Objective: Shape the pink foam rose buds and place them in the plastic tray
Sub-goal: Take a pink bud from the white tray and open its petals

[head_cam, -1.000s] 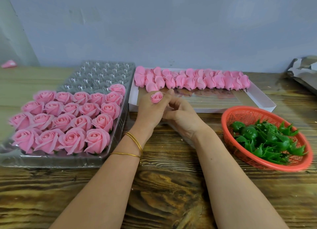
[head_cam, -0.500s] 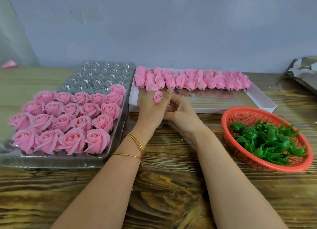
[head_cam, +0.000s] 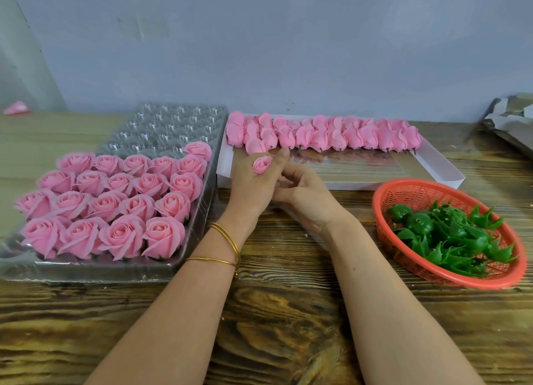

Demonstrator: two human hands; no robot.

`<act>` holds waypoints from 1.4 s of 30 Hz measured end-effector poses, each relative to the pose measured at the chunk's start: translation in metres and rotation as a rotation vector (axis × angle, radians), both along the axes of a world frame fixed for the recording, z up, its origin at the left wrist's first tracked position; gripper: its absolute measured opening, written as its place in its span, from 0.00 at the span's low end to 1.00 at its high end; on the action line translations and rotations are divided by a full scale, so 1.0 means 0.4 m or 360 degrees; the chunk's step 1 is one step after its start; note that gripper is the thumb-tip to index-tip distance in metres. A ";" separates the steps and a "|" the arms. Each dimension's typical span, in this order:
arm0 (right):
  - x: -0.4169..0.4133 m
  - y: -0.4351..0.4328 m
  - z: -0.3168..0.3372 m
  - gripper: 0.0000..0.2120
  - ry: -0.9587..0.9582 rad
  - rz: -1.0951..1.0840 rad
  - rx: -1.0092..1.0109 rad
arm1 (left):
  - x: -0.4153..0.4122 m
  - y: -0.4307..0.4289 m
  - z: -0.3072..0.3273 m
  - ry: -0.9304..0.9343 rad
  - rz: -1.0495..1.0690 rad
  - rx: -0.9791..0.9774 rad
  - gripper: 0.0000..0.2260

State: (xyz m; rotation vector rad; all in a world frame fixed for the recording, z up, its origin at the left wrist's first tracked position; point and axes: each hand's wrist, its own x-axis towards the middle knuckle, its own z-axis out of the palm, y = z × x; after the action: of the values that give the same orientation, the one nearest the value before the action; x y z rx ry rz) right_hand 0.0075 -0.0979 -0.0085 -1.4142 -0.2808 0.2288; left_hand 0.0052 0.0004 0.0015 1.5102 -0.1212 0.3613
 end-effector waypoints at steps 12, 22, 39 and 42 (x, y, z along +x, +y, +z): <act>0.005 -0.003 -0.004 0.15 -0.0073 -0.0090 -0.0072 | 0.020 -0.002 -0.015 -0.0027 0.0040 0.0007 0.22; -0.005 -0.006 0.005 0.13 -0.0008 -0.0018 -0.0033 | 0.009 0.009 -0.010 -0.0045 -0.0009 0.0039 0.16; -0.003 0.001 0.009 0.18 -0.0035 -0.0131 -0.0092 | 0.013 0.000 -0.009 0.0011 0.0041 -0.0035 0.21; -0.005 -0.001 0.013 0.20 -0.0045 -0.0132 -0.0117 | 0.010 0.004 -0.012 -0.0044 -0.0022 -0.0015 0.18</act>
State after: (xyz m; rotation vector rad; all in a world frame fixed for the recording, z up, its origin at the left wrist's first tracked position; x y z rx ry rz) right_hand 0.0054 -0.0985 -0.0032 -1.4997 -0.2383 0.1527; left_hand 0.0090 0.0019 -0.0034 1.4949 -0.1517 0.3716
